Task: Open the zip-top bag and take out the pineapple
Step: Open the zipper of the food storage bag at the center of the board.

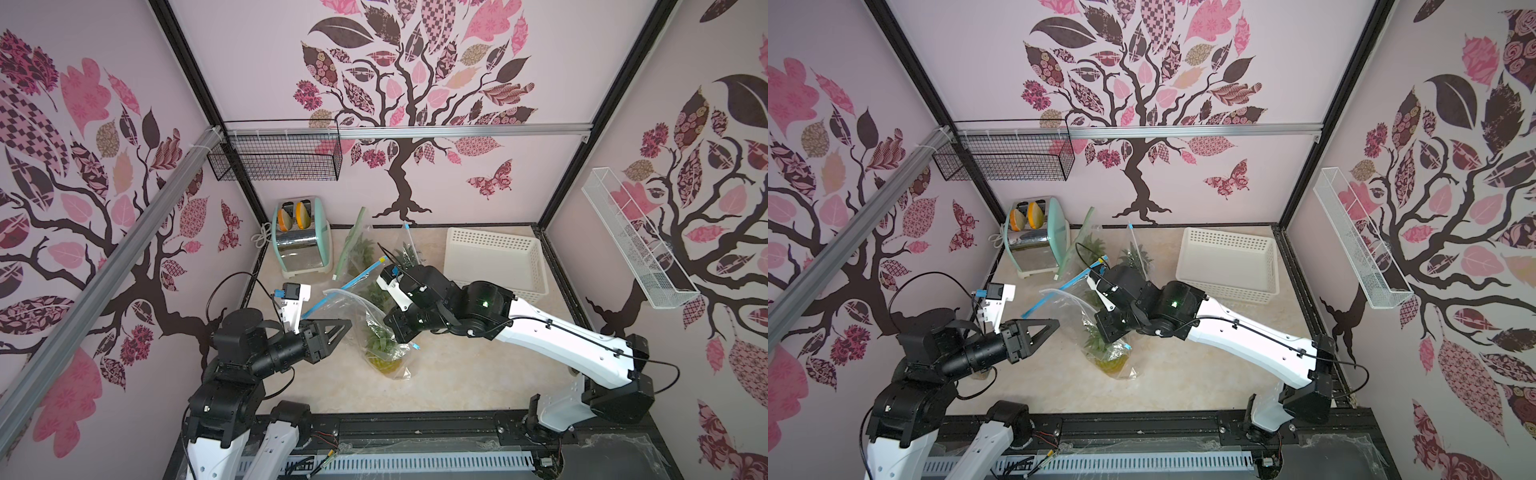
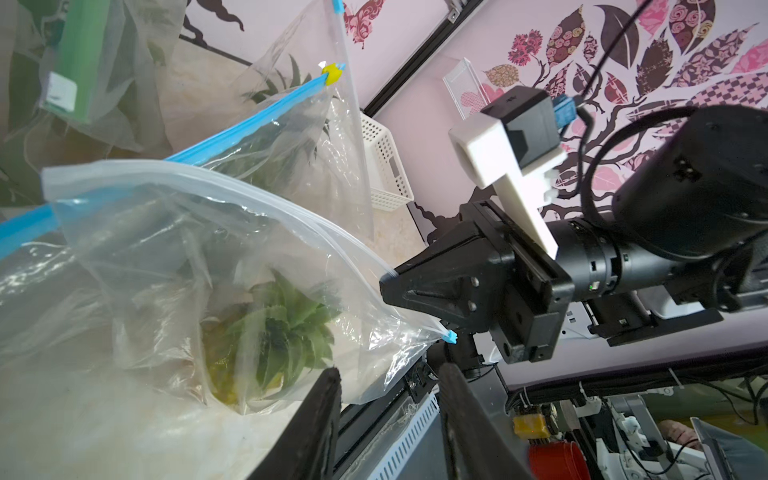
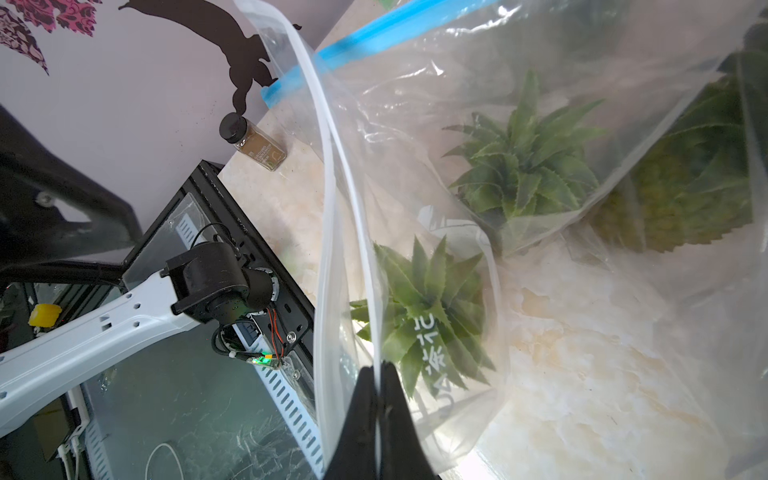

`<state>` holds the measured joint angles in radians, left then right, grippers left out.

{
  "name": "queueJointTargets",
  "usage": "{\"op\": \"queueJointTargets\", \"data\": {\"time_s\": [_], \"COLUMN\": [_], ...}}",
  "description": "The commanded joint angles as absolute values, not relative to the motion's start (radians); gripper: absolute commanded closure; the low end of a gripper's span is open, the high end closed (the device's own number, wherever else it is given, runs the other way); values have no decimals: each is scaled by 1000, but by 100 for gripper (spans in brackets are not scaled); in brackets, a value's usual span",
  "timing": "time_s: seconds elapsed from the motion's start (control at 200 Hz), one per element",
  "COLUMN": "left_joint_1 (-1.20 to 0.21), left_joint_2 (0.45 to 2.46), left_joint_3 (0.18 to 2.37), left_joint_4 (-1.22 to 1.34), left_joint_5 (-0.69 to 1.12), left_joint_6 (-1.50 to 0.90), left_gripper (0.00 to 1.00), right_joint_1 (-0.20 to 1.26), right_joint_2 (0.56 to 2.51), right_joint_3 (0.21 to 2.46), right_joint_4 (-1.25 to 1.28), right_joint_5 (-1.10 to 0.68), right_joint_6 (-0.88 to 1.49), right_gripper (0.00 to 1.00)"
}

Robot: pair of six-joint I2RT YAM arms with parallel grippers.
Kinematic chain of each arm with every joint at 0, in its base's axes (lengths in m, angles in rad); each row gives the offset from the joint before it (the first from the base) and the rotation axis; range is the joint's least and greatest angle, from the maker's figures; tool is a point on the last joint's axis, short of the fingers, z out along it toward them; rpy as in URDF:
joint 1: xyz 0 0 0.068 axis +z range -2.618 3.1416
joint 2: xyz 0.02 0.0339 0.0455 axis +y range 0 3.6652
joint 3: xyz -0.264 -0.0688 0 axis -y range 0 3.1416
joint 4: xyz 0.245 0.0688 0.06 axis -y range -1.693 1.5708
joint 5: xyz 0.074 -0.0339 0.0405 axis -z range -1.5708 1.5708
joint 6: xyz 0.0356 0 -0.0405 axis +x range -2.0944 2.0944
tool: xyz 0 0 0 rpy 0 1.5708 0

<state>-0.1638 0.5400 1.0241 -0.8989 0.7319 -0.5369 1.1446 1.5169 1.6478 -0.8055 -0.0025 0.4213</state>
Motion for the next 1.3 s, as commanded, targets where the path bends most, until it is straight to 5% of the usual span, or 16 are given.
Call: {"op": "queueJointTargets", "data": {"time_s": [0.0,0.385,0.71,1.295], "left_joint_1": [-169,-209,-437,-452], "left_joint_2": [537,593,726,791], "left_joint_3": [1008,967,985,1013], "left_joint_4": [-942,-822,-777,-767], "left_joint_5": [709,648,461,426], "left_joint_6": [-592,-702,-665,-650], "left_gripper": [58,58,58,62], "right_joint_1": [1160,1192,1198,1237], "right_joint_2": [1522,1532,1566,1583], "right_joint_3": [1661,1662,1694,1741], "right_joint_4": [-800,-805,-809,-838], "right_joint_5": [34,82,94,147], "right_joint_6": [443,449,442,431], "right_gripper": [100,100,100,100]}}
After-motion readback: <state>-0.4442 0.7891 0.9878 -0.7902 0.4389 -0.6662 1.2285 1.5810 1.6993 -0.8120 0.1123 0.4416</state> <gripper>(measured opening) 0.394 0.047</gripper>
